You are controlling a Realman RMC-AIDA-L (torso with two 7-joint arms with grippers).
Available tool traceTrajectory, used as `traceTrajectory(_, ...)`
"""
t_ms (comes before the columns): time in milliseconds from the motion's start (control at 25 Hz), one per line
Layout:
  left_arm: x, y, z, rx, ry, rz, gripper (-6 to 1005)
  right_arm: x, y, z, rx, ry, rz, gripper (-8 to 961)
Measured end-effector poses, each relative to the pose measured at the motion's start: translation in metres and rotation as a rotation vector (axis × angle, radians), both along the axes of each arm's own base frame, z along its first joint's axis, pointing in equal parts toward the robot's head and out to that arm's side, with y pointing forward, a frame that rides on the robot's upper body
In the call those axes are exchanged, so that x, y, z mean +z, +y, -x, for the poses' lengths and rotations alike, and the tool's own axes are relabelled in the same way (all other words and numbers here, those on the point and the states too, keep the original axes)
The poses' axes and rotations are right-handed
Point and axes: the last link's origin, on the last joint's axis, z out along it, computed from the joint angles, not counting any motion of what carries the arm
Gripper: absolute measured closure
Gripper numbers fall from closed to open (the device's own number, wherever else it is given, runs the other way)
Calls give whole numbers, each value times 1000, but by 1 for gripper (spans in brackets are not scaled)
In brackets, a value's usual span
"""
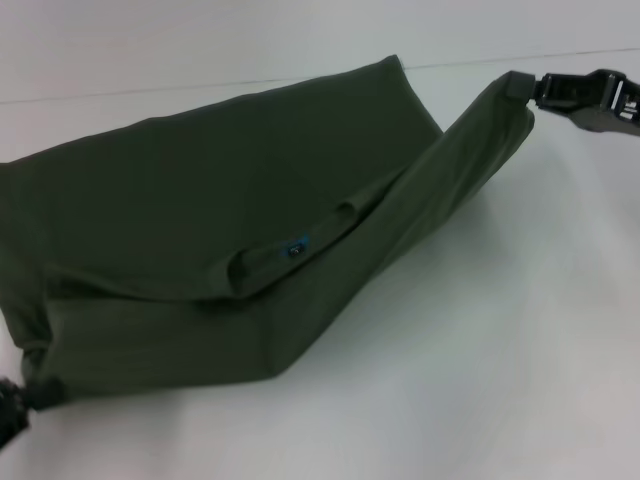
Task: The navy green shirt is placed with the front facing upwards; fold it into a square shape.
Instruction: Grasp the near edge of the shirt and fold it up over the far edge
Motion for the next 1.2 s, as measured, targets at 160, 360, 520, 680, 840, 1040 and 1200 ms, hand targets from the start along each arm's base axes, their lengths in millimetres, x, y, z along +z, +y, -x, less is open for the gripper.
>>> traceTrajectory(160,16,1,-2,-25,-47,-109,979,7,3,5,11,4,-18,927)
traceTrajectory(360,26,4,-5,-48,-73,-177,979,13,12,20,41,1,-18,927)
traceTrajectory(520,36,5,-6,-53,-98,-260,979,18,17,30,59,-7,-24,927)
traceTrajectory(680,42,7,-7,-57,-115,-307,978,22,15,29,51,1,-35,927)
traceTrajectory(840,42,5,-6,-54,-108,-293,978,19,5,17,18,9,-33,927)
traceTrajectory(1040,42,-1,-1,-36,-98,-291,979,14,-14,1,-15,38,-37,927)
traceTrajectory(1200,41,-4,0,-38,-87,-281,979,8,-23,-10,-45,38,-21,927)
